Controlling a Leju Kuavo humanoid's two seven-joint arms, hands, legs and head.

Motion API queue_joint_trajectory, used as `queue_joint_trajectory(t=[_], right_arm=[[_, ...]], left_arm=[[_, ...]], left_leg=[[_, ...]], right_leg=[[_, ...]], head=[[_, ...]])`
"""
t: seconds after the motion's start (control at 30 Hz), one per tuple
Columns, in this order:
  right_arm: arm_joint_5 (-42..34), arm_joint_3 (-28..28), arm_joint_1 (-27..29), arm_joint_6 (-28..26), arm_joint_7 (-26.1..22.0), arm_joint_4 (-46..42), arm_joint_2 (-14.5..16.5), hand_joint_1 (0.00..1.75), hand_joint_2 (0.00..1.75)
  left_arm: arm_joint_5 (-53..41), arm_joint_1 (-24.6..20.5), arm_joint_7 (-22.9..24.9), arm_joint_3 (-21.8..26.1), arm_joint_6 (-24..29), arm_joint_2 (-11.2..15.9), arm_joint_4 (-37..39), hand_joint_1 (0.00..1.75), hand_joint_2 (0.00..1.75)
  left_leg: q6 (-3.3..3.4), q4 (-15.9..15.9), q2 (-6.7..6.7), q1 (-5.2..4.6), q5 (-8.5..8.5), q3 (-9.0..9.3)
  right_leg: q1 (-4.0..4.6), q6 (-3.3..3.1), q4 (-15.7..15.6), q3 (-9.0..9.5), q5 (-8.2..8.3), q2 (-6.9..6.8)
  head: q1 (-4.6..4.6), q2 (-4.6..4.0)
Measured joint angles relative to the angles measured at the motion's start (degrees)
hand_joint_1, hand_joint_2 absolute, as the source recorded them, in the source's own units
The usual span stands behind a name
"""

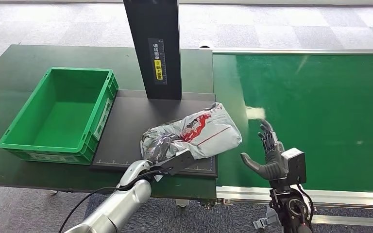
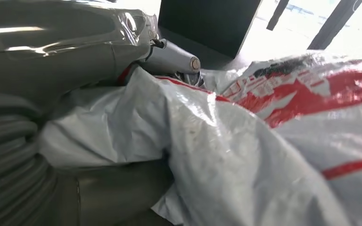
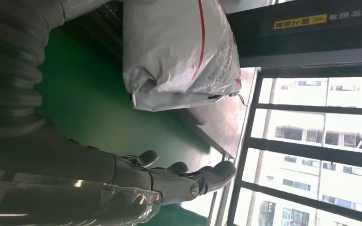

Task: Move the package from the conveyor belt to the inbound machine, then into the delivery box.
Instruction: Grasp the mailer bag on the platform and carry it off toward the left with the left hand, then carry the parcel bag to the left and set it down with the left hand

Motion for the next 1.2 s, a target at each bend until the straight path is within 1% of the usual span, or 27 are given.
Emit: queue_joint_trajectory(t=[0.17,0.23,0.33,0.4,0.5,0.6,0.7,0.77,0.83,0.9,0.97,1.03,1.13,1.2], right_arm=[[-0.5,-0.7,1.1,-0.2,0.0,-0.3,0.0,0.0,1.75],[-0.8,-0.8,1.2,-0.3,0.0,-0.3,0.0,0.0,1.75],[-1.7,-0.8,1.2,-0.6,0.1,-0.3,0.0,0.0,1.75],[-2.1,-0.8,1.1,-0.9,0.1,-0.3,0.0,0.0,1.75],[-2.8,-0.8,1.1,-1.2,0.0,-0.3,0.0,0.0,1.75],[-3.4,-0.8,1.3,-1.4,-0.4,-0.3,-0.2,0.0,1.75],[-4.0,-0.8,1.6,-1.6,-1.1,-0.3,-0.6,0.0,1.75],[-4.3,-0.7,2.0,-1.8,-1.4,-0.3,-0.9,0.0,1.75],[-4.4,-0.7,2.7,-2.3,-1.7,-0.6,-1.1,0.0,1.75],[-4.4,-0.7,3.8,-2.8,-1.9,-1.3,-1.3,0.0,1.75],[-4.3,-0.7,5.0,-3.2,-2.0,-2.1,-1.3,0.0,1.75],[-4.1,-0.8,6.0,-3.3,-2.0,-2.9,-1.4,0.0,1.75],[-3.8,-0.9,6.8,-3.4,-1.7,-3.9,-1.6,0.0,1.75],[-3.7,-1.0,7.2,-3.3,-1.4,-4.6,-1.6,0.0,1.75]], left_arm=[[4.3,2.0,-4.4,1.5,2.9,0.0,-2.6,1.75,1.75],[7.1,3.5,-8.8,2.5,6.3,0.0,-4.5,1.75,1.75],[13.8,6.3,-19.7,4.1,14.7,0.0,-9.6,1.75,1.75],[17.4,7.8,-25.2,4.8,19.1,0.2,-13.8,1.75,1.75],[19.6,9.9,-30.0,5.2,23.7,0.7,-19.5,1.75,1.75],[18.3,12.5,-32.0,5.5,26.2,1.1,-26.2,1.75,1.75],[11.4,15.0,-32.3,7.3,26.6,0.9,-34.1,1.75,1.75],[5.1,16.0,-32.4,9.7,26.7,0.2,-38.4,1.75,1.75],[-3.2,16.0,-31.7,13.6,26.7,-1.1,-40.3,1.75,1.75],[-12.2,14.7,-29.9,19.6,26.7,-2.7,-39.8,1.75,1.75],[-17.8,12.7,-26.0,25.6,26.7,-3.5,-38.0,1.75,1.75],[-20.9,10.5,-20.4,30.3,26.7,-3.3,-35.2,1.75,1.75],[-24.6,7.6,-12.9,35.4,26.7,-2.2,-30.4,1.75,1.75],[-24.7,5.8,-9.4,37.7,26.7,-1.0,-26.8,1.75,1.75]], left_leg=[[0.0,0.0,0.02,0.0,0.0,0.0],[0.0,0.0,0.04,0.0,0.0,-0.02],[-0.01,0.0,0.06,0.01,-0.01,-0.06],[-0.01,0.0,0.03,0.01,-0.01,-0.09],[-0.01,0.0,0.01,0.01,-0.01,-0.11],[-0.01,0.0,0.02,0.01,-0.01,-0.11],[0.0,0.0,0.02,0.0,-0.02,-0.12],[0.0,0.0,0.02,0.0,-0.03,-0.12],[0.01,0.0,0.0,0.0,-0.04,-0.12],[0.01,0.0,0.03,0.01,-0.04,-0.1],[0.0,0.0,0.13,0.01,-0.04,-0.05],[-0.02,0.0,0.16,0.03,-0.03,-0.02],[-0.03,0.0,0.16,0.04,-0.01,-0.01],[-0.03,0.0,0.17,0.04,-0.01,-0.02]], right_leg=[[0.0,0.0,0.0,-0.03,0.0,0.02],[0.01,0.0,0.0,-0.07,0.0,0.03],[0.01,0.0,0.0,-0.11,0.0,0.05],[0.02,0.02,0.0,-0.12,-0.03,0.03],[0.02,0.05,0.0,-0.12,-0.05,0.02],[0.01,0.05,0.0,-0.13,-0.05,0.03],[0.0,0.05,0.0,-0.13,-0.06,0.02],[0.0,0.05,0.0,-0.14,-0.06,0.02],[0.0,0.06,0.0,-0.13,-0.08,0.01],[0.01,0.05,0.0,-0.13,-0.08,0.02],[0.02,0.02,0.0,-0.12,-0.06,0.08],[0.04,0.0,0.0,-0.12,-0.04,0.11],[0.05,0.0,0.0,-0.13,-0.04,0.11],[0.05,0.0,0.0,-0.13,-0.04,0.12]], head=[[0.0,0.0],[0.0,0.0],[-0.01,0.0],[-0.01,0.0],[0.0,0.0],[-0.01,0.0],[0.0,0.0],[-0.01,0.0],[0.0,0.0],[0.01,0.0],[-0.01,0.0],[-0.02,0.0],[-0.01,0.0],[-0.01,0.0]])
